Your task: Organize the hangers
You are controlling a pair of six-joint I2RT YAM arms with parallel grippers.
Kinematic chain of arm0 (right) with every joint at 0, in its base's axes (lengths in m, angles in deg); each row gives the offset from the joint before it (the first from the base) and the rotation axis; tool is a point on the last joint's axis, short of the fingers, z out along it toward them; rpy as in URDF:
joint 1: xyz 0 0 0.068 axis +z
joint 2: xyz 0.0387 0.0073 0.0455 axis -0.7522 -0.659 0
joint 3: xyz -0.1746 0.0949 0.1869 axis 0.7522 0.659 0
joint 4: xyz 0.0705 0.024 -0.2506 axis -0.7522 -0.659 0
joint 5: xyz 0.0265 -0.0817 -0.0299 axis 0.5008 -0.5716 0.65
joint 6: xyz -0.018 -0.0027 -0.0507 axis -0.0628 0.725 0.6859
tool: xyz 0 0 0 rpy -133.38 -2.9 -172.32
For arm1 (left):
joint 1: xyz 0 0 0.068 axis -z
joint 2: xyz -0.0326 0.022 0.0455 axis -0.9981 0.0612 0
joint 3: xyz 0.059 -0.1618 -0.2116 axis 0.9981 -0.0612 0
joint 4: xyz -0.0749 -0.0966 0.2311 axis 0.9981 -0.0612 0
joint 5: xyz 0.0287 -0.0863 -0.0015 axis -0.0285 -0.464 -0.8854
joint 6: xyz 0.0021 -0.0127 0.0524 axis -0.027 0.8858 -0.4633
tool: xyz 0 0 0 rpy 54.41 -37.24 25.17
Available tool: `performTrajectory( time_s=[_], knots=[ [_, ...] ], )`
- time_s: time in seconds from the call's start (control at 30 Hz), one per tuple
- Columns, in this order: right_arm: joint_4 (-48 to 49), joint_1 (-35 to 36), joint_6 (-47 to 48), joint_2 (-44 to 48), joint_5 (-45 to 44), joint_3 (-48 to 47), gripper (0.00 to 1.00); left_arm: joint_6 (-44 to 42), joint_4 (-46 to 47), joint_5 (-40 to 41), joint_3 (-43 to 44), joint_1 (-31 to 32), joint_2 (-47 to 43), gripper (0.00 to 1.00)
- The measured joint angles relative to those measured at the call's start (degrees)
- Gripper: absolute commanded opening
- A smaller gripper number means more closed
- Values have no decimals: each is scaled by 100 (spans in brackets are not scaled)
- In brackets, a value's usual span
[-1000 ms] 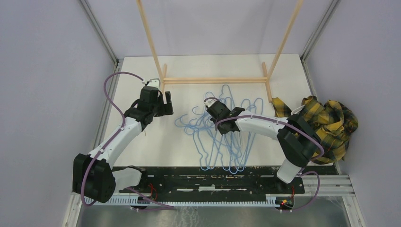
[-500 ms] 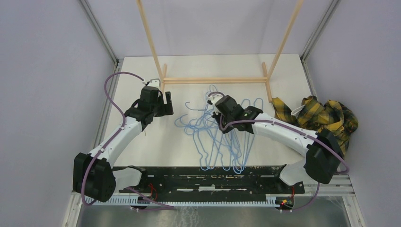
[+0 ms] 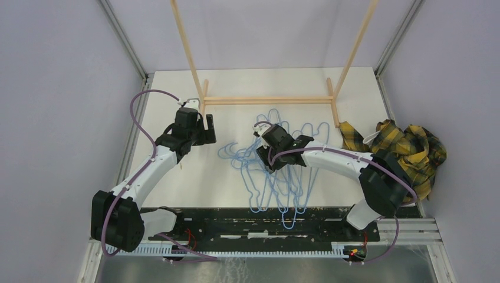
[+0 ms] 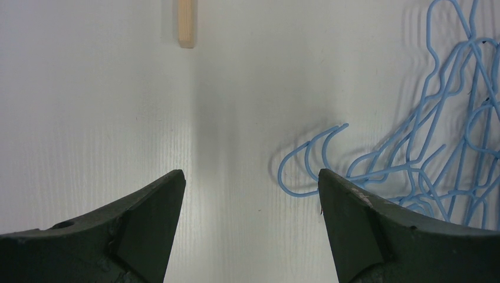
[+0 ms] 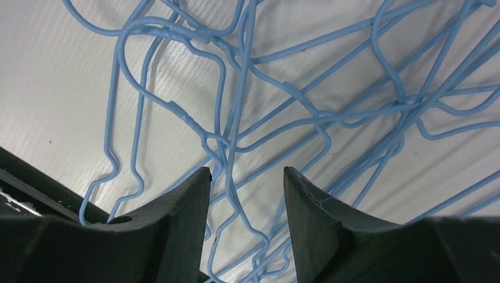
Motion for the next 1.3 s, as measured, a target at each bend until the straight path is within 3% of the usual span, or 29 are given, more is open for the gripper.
performTrajectory(
  time_s=[0.43, 0.6, 0.77, 0.93, 1.1, 1.3],
  knots=[
    [243, 0, 0, -1016, -138, -601, 55, 0, 0, -2, 0, 0, 0, 90],
    [334, 0, 17, -1255, -214, -769, 30, 0, 0, -7, 0, 0, 0, 90],
    [378, 0, -20, -1480, -258, -824, 25, 0, -2, -7, 0, 0, 0, 90],
    [380, 7, -42, -1491, -275, -824, 1, 0, -4, -4, 0, 0, 0, 90],
    [304, 4, -42, -1366, -463, -820, 1, 0, -11, -2, 0, 0, 0, 90],
    [164, -11, -39, -483, -1185, -813, 1, 0, -13, -2, 0, 0, 0, 90]
  ],
)
